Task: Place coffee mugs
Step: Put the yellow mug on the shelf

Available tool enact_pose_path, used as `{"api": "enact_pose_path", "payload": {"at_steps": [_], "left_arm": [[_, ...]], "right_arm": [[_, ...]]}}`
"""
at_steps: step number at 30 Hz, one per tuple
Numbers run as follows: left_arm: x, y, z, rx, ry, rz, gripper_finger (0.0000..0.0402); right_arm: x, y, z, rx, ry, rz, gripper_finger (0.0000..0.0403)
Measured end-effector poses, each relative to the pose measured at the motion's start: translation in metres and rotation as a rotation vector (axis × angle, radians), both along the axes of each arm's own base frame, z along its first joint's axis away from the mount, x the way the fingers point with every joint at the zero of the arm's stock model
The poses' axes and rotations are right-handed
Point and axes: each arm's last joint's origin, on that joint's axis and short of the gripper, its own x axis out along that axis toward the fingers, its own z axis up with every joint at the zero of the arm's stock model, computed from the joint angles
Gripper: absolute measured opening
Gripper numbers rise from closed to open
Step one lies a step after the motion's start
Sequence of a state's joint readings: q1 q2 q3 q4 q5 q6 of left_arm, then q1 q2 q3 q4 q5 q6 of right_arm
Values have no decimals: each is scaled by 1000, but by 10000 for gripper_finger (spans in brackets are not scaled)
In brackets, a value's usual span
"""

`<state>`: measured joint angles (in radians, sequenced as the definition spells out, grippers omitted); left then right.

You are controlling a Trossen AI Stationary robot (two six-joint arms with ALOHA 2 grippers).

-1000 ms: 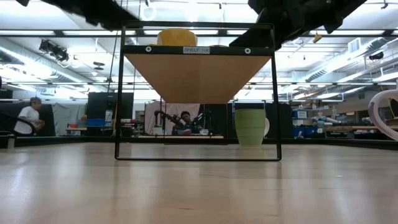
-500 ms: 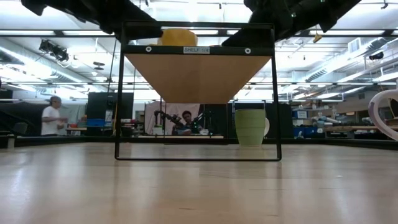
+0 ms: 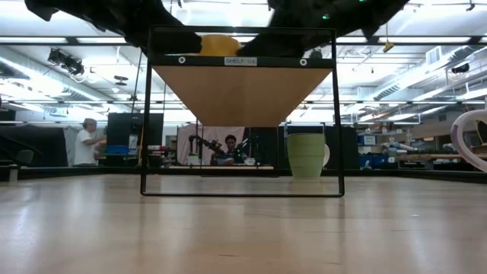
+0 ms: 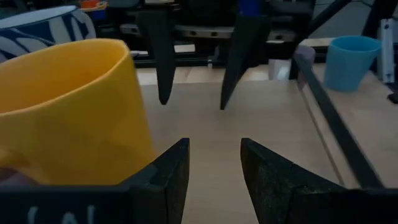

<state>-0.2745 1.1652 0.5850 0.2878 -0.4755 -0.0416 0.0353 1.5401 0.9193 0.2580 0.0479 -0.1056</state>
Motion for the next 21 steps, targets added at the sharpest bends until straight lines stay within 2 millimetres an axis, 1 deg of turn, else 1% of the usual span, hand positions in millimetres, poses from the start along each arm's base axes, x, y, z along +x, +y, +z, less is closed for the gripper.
{"api": "enact_pose_path", "payload": {"at_steps": [3, 8, 21], "left_arm": [[0, 1, -1, 13, 9, 30, 151], [-2, 2, -3, 33, 34, 69, 151], [-2, 3, -4, 92, 59, 66, 151]], "right_arm": [[11, 0, 2, -4, -5, -2, 232], [22, -2, 3, -26, 2, -4, 232], [23, -4, 1, -54, 19, -6, 231]]}}
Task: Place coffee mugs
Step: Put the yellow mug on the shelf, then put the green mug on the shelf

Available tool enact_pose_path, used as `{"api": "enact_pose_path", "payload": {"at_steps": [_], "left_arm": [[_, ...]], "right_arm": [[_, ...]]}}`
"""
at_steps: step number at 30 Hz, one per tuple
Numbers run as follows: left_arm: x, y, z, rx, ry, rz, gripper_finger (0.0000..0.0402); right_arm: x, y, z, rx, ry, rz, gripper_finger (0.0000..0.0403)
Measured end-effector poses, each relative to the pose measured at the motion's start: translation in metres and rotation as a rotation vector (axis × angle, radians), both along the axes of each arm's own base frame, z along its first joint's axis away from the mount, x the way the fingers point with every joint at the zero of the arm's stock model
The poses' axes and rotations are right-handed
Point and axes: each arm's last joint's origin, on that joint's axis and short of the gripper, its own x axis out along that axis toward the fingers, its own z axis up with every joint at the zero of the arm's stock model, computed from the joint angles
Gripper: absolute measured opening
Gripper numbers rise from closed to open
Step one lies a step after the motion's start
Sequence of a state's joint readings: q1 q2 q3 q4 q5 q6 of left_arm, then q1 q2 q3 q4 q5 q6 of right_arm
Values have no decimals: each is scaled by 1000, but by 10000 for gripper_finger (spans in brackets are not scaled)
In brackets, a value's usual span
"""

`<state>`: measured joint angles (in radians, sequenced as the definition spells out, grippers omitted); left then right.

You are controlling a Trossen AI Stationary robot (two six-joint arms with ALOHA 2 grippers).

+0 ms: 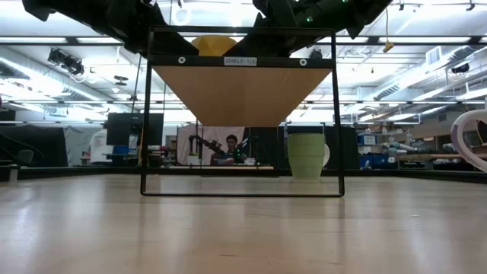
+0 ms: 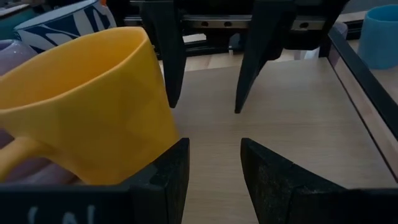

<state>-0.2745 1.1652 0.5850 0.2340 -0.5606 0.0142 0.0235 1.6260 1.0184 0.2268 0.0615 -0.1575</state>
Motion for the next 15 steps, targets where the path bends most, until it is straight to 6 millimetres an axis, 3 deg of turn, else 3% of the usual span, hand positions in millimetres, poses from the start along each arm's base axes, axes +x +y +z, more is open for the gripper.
{"api": "enact_pose_path", "payload": {"at_steps": [7, 15], "left_arm": [[-4, -8, 4, -1, -1, -104, 151], [-23, -13, 20, -19, -41, -152, 151]], "right_arm": [[-6, 1, 3, -21, 35, 15, 231], [-48, 2, 39, -54, 118, -23, 231]]}}
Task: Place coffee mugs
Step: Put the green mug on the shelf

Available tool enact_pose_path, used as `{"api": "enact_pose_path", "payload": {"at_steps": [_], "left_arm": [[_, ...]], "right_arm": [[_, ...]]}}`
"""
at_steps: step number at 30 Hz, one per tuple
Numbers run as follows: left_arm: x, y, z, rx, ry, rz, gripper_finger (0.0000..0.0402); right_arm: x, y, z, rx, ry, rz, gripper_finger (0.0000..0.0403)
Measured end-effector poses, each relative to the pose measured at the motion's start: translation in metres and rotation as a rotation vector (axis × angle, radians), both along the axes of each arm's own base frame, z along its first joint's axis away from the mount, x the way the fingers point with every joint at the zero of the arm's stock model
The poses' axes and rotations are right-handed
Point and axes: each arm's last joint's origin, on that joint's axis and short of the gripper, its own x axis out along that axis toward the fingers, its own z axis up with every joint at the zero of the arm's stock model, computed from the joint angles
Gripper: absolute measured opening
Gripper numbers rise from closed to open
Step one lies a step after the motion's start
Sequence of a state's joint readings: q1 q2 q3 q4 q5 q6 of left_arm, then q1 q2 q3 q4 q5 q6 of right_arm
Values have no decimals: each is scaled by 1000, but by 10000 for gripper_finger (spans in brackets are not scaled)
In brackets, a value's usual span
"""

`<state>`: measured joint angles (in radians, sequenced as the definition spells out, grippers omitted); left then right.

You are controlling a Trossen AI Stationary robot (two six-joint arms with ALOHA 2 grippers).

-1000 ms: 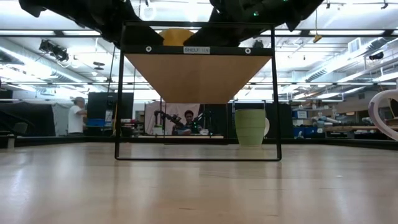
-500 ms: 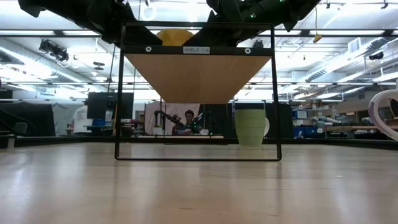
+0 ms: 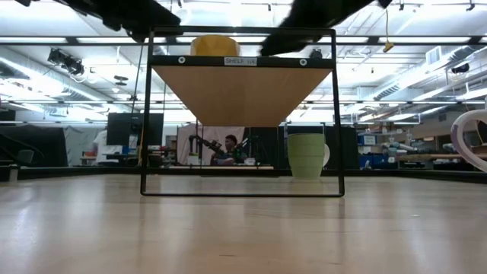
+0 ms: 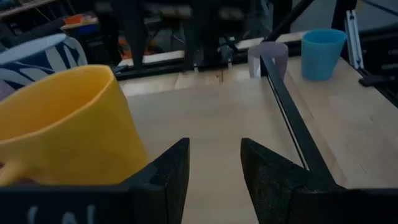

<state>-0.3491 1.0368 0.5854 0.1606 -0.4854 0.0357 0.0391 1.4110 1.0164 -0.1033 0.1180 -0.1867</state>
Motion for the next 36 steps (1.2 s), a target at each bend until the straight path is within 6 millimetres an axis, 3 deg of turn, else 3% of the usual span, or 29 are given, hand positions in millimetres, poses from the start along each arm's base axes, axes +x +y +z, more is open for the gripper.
{"api": "enact_pose_path", "payload": {"at_steps": [6, 12, 27, 36], "left_arm": [[-6, 1, 1, -13, 21, 3, 151], [-6, 2, 1, -5, 19, 12, 151], [-7, 2, -1, -1, 45, 16, 151], [-7, 3, -1, 1, 43, 23, 151]], "right_arm": [[-41, -11, 17, -108, 136, -129, 231], [-58, -35, 16, -142, 246, -189, 231], [-59, -133, -34, -136, 540, -159, 231], [-54, -159, -68, -124, 673, -170, 228]]}}
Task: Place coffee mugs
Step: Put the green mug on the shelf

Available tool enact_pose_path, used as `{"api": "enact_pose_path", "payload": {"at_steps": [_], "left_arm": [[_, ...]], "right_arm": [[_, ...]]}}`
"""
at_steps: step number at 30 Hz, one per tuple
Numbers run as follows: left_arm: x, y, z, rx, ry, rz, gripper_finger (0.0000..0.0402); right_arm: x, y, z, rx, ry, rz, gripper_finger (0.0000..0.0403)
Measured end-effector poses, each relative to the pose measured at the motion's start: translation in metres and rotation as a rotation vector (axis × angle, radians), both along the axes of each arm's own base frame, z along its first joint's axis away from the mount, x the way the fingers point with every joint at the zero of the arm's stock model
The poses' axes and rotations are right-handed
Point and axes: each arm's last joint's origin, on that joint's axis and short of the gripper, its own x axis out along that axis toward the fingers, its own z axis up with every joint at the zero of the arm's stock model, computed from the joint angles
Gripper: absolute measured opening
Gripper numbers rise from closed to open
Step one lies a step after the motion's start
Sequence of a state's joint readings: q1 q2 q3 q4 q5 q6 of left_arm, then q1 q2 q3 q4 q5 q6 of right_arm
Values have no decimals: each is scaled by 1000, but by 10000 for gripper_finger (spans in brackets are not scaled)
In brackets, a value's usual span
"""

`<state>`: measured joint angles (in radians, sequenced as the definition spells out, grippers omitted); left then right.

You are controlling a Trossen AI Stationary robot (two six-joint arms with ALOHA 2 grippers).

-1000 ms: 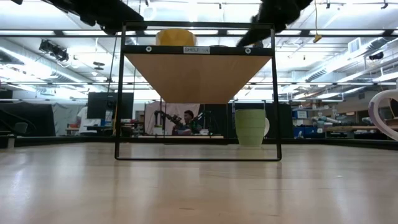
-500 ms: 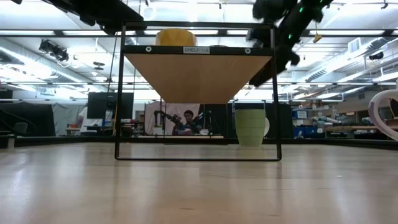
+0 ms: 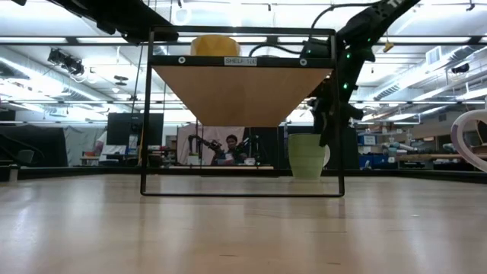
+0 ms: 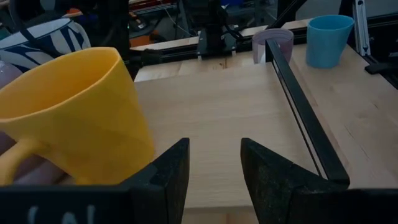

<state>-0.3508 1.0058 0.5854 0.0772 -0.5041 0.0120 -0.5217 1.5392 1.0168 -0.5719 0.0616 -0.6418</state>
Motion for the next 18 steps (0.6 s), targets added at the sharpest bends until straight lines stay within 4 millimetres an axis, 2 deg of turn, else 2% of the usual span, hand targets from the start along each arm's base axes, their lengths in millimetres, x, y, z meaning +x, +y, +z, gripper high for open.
{"api": "enact_pose_path", "payload": {"at_steps": [6, 18], "left_arm": [[0, 0, 0, 0, 0, 0, 151], [0, 0, 0, 0, 1, 0, 151]], "right_arm": [[1, -1, -3, -25, 18, 11, 199], [1, 0, 2, -71, 30, 45, 92]]}}
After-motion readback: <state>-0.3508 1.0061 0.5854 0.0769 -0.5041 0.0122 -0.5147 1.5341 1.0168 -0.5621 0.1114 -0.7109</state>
